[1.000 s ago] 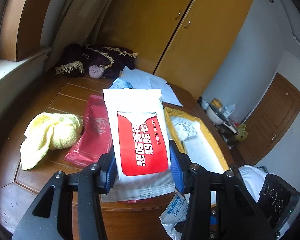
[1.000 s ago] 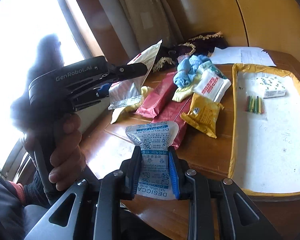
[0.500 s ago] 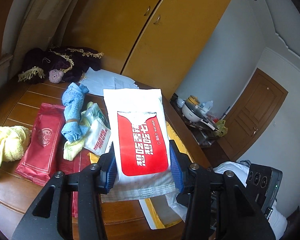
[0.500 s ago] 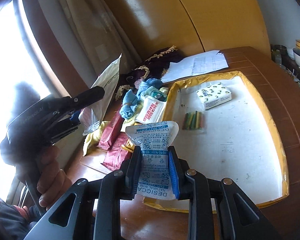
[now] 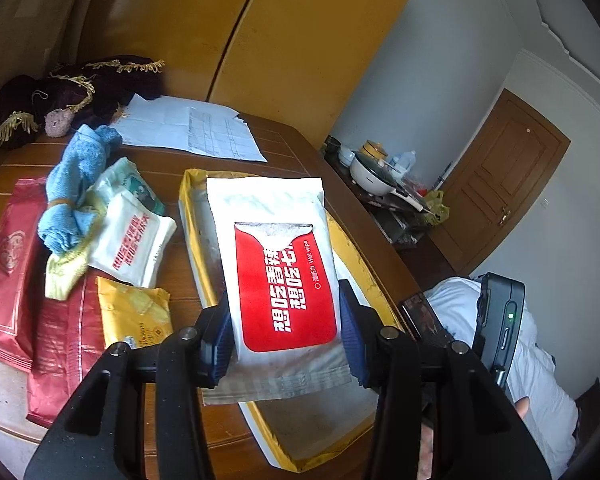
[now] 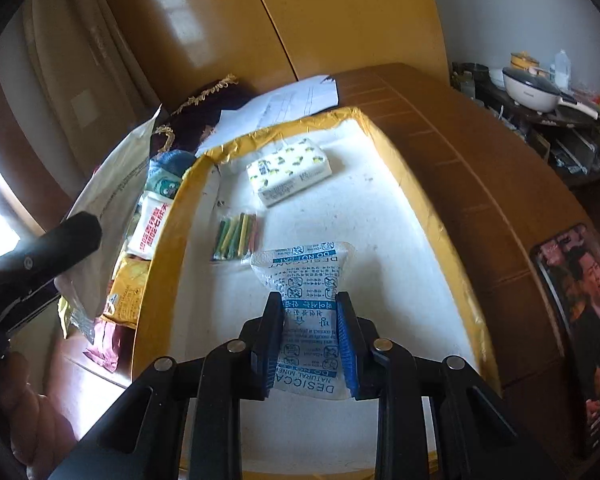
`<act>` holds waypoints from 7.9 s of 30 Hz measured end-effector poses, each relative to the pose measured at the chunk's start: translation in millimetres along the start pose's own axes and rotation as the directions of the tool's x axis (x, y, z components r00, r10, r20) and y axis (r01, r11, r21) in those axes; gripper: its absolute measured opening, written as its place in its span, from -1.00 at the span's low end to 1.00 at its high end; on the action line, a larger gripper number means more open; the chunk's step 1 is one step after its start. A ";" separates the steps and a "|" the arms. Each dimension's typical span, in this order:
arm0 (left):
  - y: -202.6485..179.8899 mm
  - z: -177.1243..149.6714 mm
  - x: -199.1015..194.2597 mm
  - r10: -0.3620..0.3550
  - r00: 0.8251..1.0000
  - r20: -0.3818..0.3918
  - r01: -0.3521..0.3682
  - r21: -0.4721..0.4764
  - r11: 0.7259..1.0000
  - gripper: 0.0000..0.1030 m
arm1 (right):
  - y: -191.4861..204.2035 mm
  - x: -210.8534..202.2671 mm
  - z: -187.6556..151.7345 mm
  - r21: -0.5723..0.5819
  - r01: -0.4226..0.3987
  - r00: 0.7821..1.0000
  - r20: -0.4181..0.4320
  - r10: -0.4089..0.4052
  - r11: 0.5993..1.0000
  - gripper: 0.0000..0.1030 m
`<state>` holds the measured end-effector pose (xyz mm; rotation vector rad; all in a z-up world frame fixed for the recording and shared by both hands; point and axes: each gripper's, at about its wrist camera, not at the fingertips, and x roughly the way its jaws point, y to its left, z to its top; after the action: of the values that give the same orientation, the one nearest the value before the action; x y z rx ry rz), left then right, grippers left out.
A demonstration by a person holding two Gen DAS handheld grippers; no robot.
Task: Organize soft objects
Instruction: 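Lower both held packets into the tray and open both grippers, then close the right gripper on the yellow cracker packet, then grasp the yellow towel with the left gripper while the right gripper holds the cracker packet, then carry the towel and cracker packet over the tray and release both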
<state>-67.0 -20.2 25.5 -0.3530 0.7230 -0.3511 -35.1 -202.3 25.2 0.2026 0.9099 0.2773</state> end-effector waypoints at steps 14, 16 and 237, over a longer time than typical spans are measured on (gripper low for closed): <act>1.4 -7.5 19.7 0.031 0.999 -0.044 -0.031 0.008 0.999 -0.14 | 13.4 -0.7 -21.8 0.051 -0.012 1.000 -0.010 0.012 0.999 -0.47; -2.0 -7.9 22.3 0.032 0.998 -0.046 -0.032 0.017 0.999 -0.14 | 10.9 0.3 -19.4 0.054 0.006 1.000 -0.006 -0.005 0.999 -0.47; 21.8 46.3 48.7 -0.004 1.000 0.009 0.006 -0.208 0.978 -0.18 | -8.3 6.5 48.9 0.092 0.081 0.997 0.010 -0.082 0.992 -0.15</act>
<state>3.2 -13.0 20.4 -0.5541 0.7525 -0.2786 9.0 -210.9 47.2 0.2510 0.9155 0.1583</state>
